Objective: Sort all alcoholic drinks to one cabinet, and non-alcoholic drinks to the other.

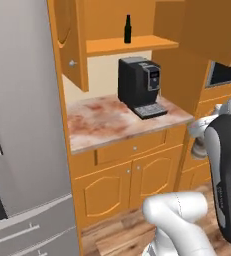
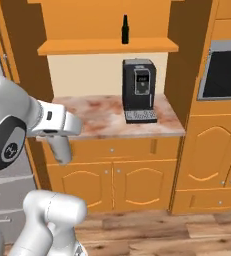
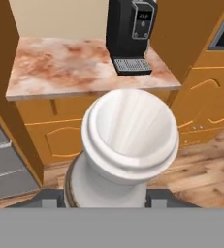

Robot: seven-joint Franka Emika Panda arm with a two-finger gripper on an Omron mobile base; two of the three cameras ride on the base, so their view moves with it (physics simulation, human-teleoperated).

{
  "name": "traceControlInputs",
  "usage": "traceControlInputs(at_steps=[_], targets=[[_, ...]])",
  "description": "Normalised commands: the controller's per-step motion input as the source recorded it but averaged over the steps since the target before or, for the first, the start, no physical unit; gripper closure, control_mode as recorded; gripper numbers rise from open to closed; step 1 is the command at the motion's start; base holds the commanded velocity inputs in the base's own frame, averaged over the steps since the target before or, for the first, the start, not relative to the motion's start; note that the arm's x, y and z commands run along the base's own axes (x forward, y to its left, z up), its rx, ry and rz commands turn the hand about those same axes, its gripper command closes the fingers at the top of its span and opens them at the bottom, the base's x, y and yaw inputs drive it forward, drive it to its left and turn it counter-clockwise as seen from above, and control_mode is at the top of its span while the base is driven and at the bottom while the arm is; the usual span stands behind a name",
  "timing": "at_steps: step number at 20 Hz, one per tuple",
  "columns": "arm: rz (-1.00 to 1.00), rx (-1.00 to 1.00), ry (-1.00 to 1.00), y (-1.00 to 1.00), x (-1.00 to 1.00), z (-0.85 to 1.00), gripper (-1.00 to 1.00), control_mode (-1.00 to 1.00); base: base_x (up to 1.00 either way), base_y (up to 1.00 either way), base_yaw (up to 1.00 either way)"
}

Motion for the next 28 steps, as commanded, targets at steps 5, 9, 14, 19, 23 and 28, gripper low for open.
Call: traceControlInputs(at_steps=[5,9,14,19,23,28], targets=[[0.0,0.0,0.0,0.0,0.0,0.0,1.0,1.0,0.63,-0.67,0.36],[0.0,0.0,0.0,0.0,0.0,0.0,1.0,1.0,0.81,-0.44,0.23],[0.0,0.0,0.0,0.0,0.0,0.0,1.0,1.0,0.93,0.0,0.09],[0.0,0.0,0.0,0.0,0.0,0.0,1.0,1.0,0.47,0.02,0.17],[0.0,0.0,0.0,0.0,0.0,0.0,1.0,1.0,0.4,0.0,0.18],[0.0,0.0,0.0,0.0,0.0,0.0,1.0,1.0,0.62,0.0,0.17]])
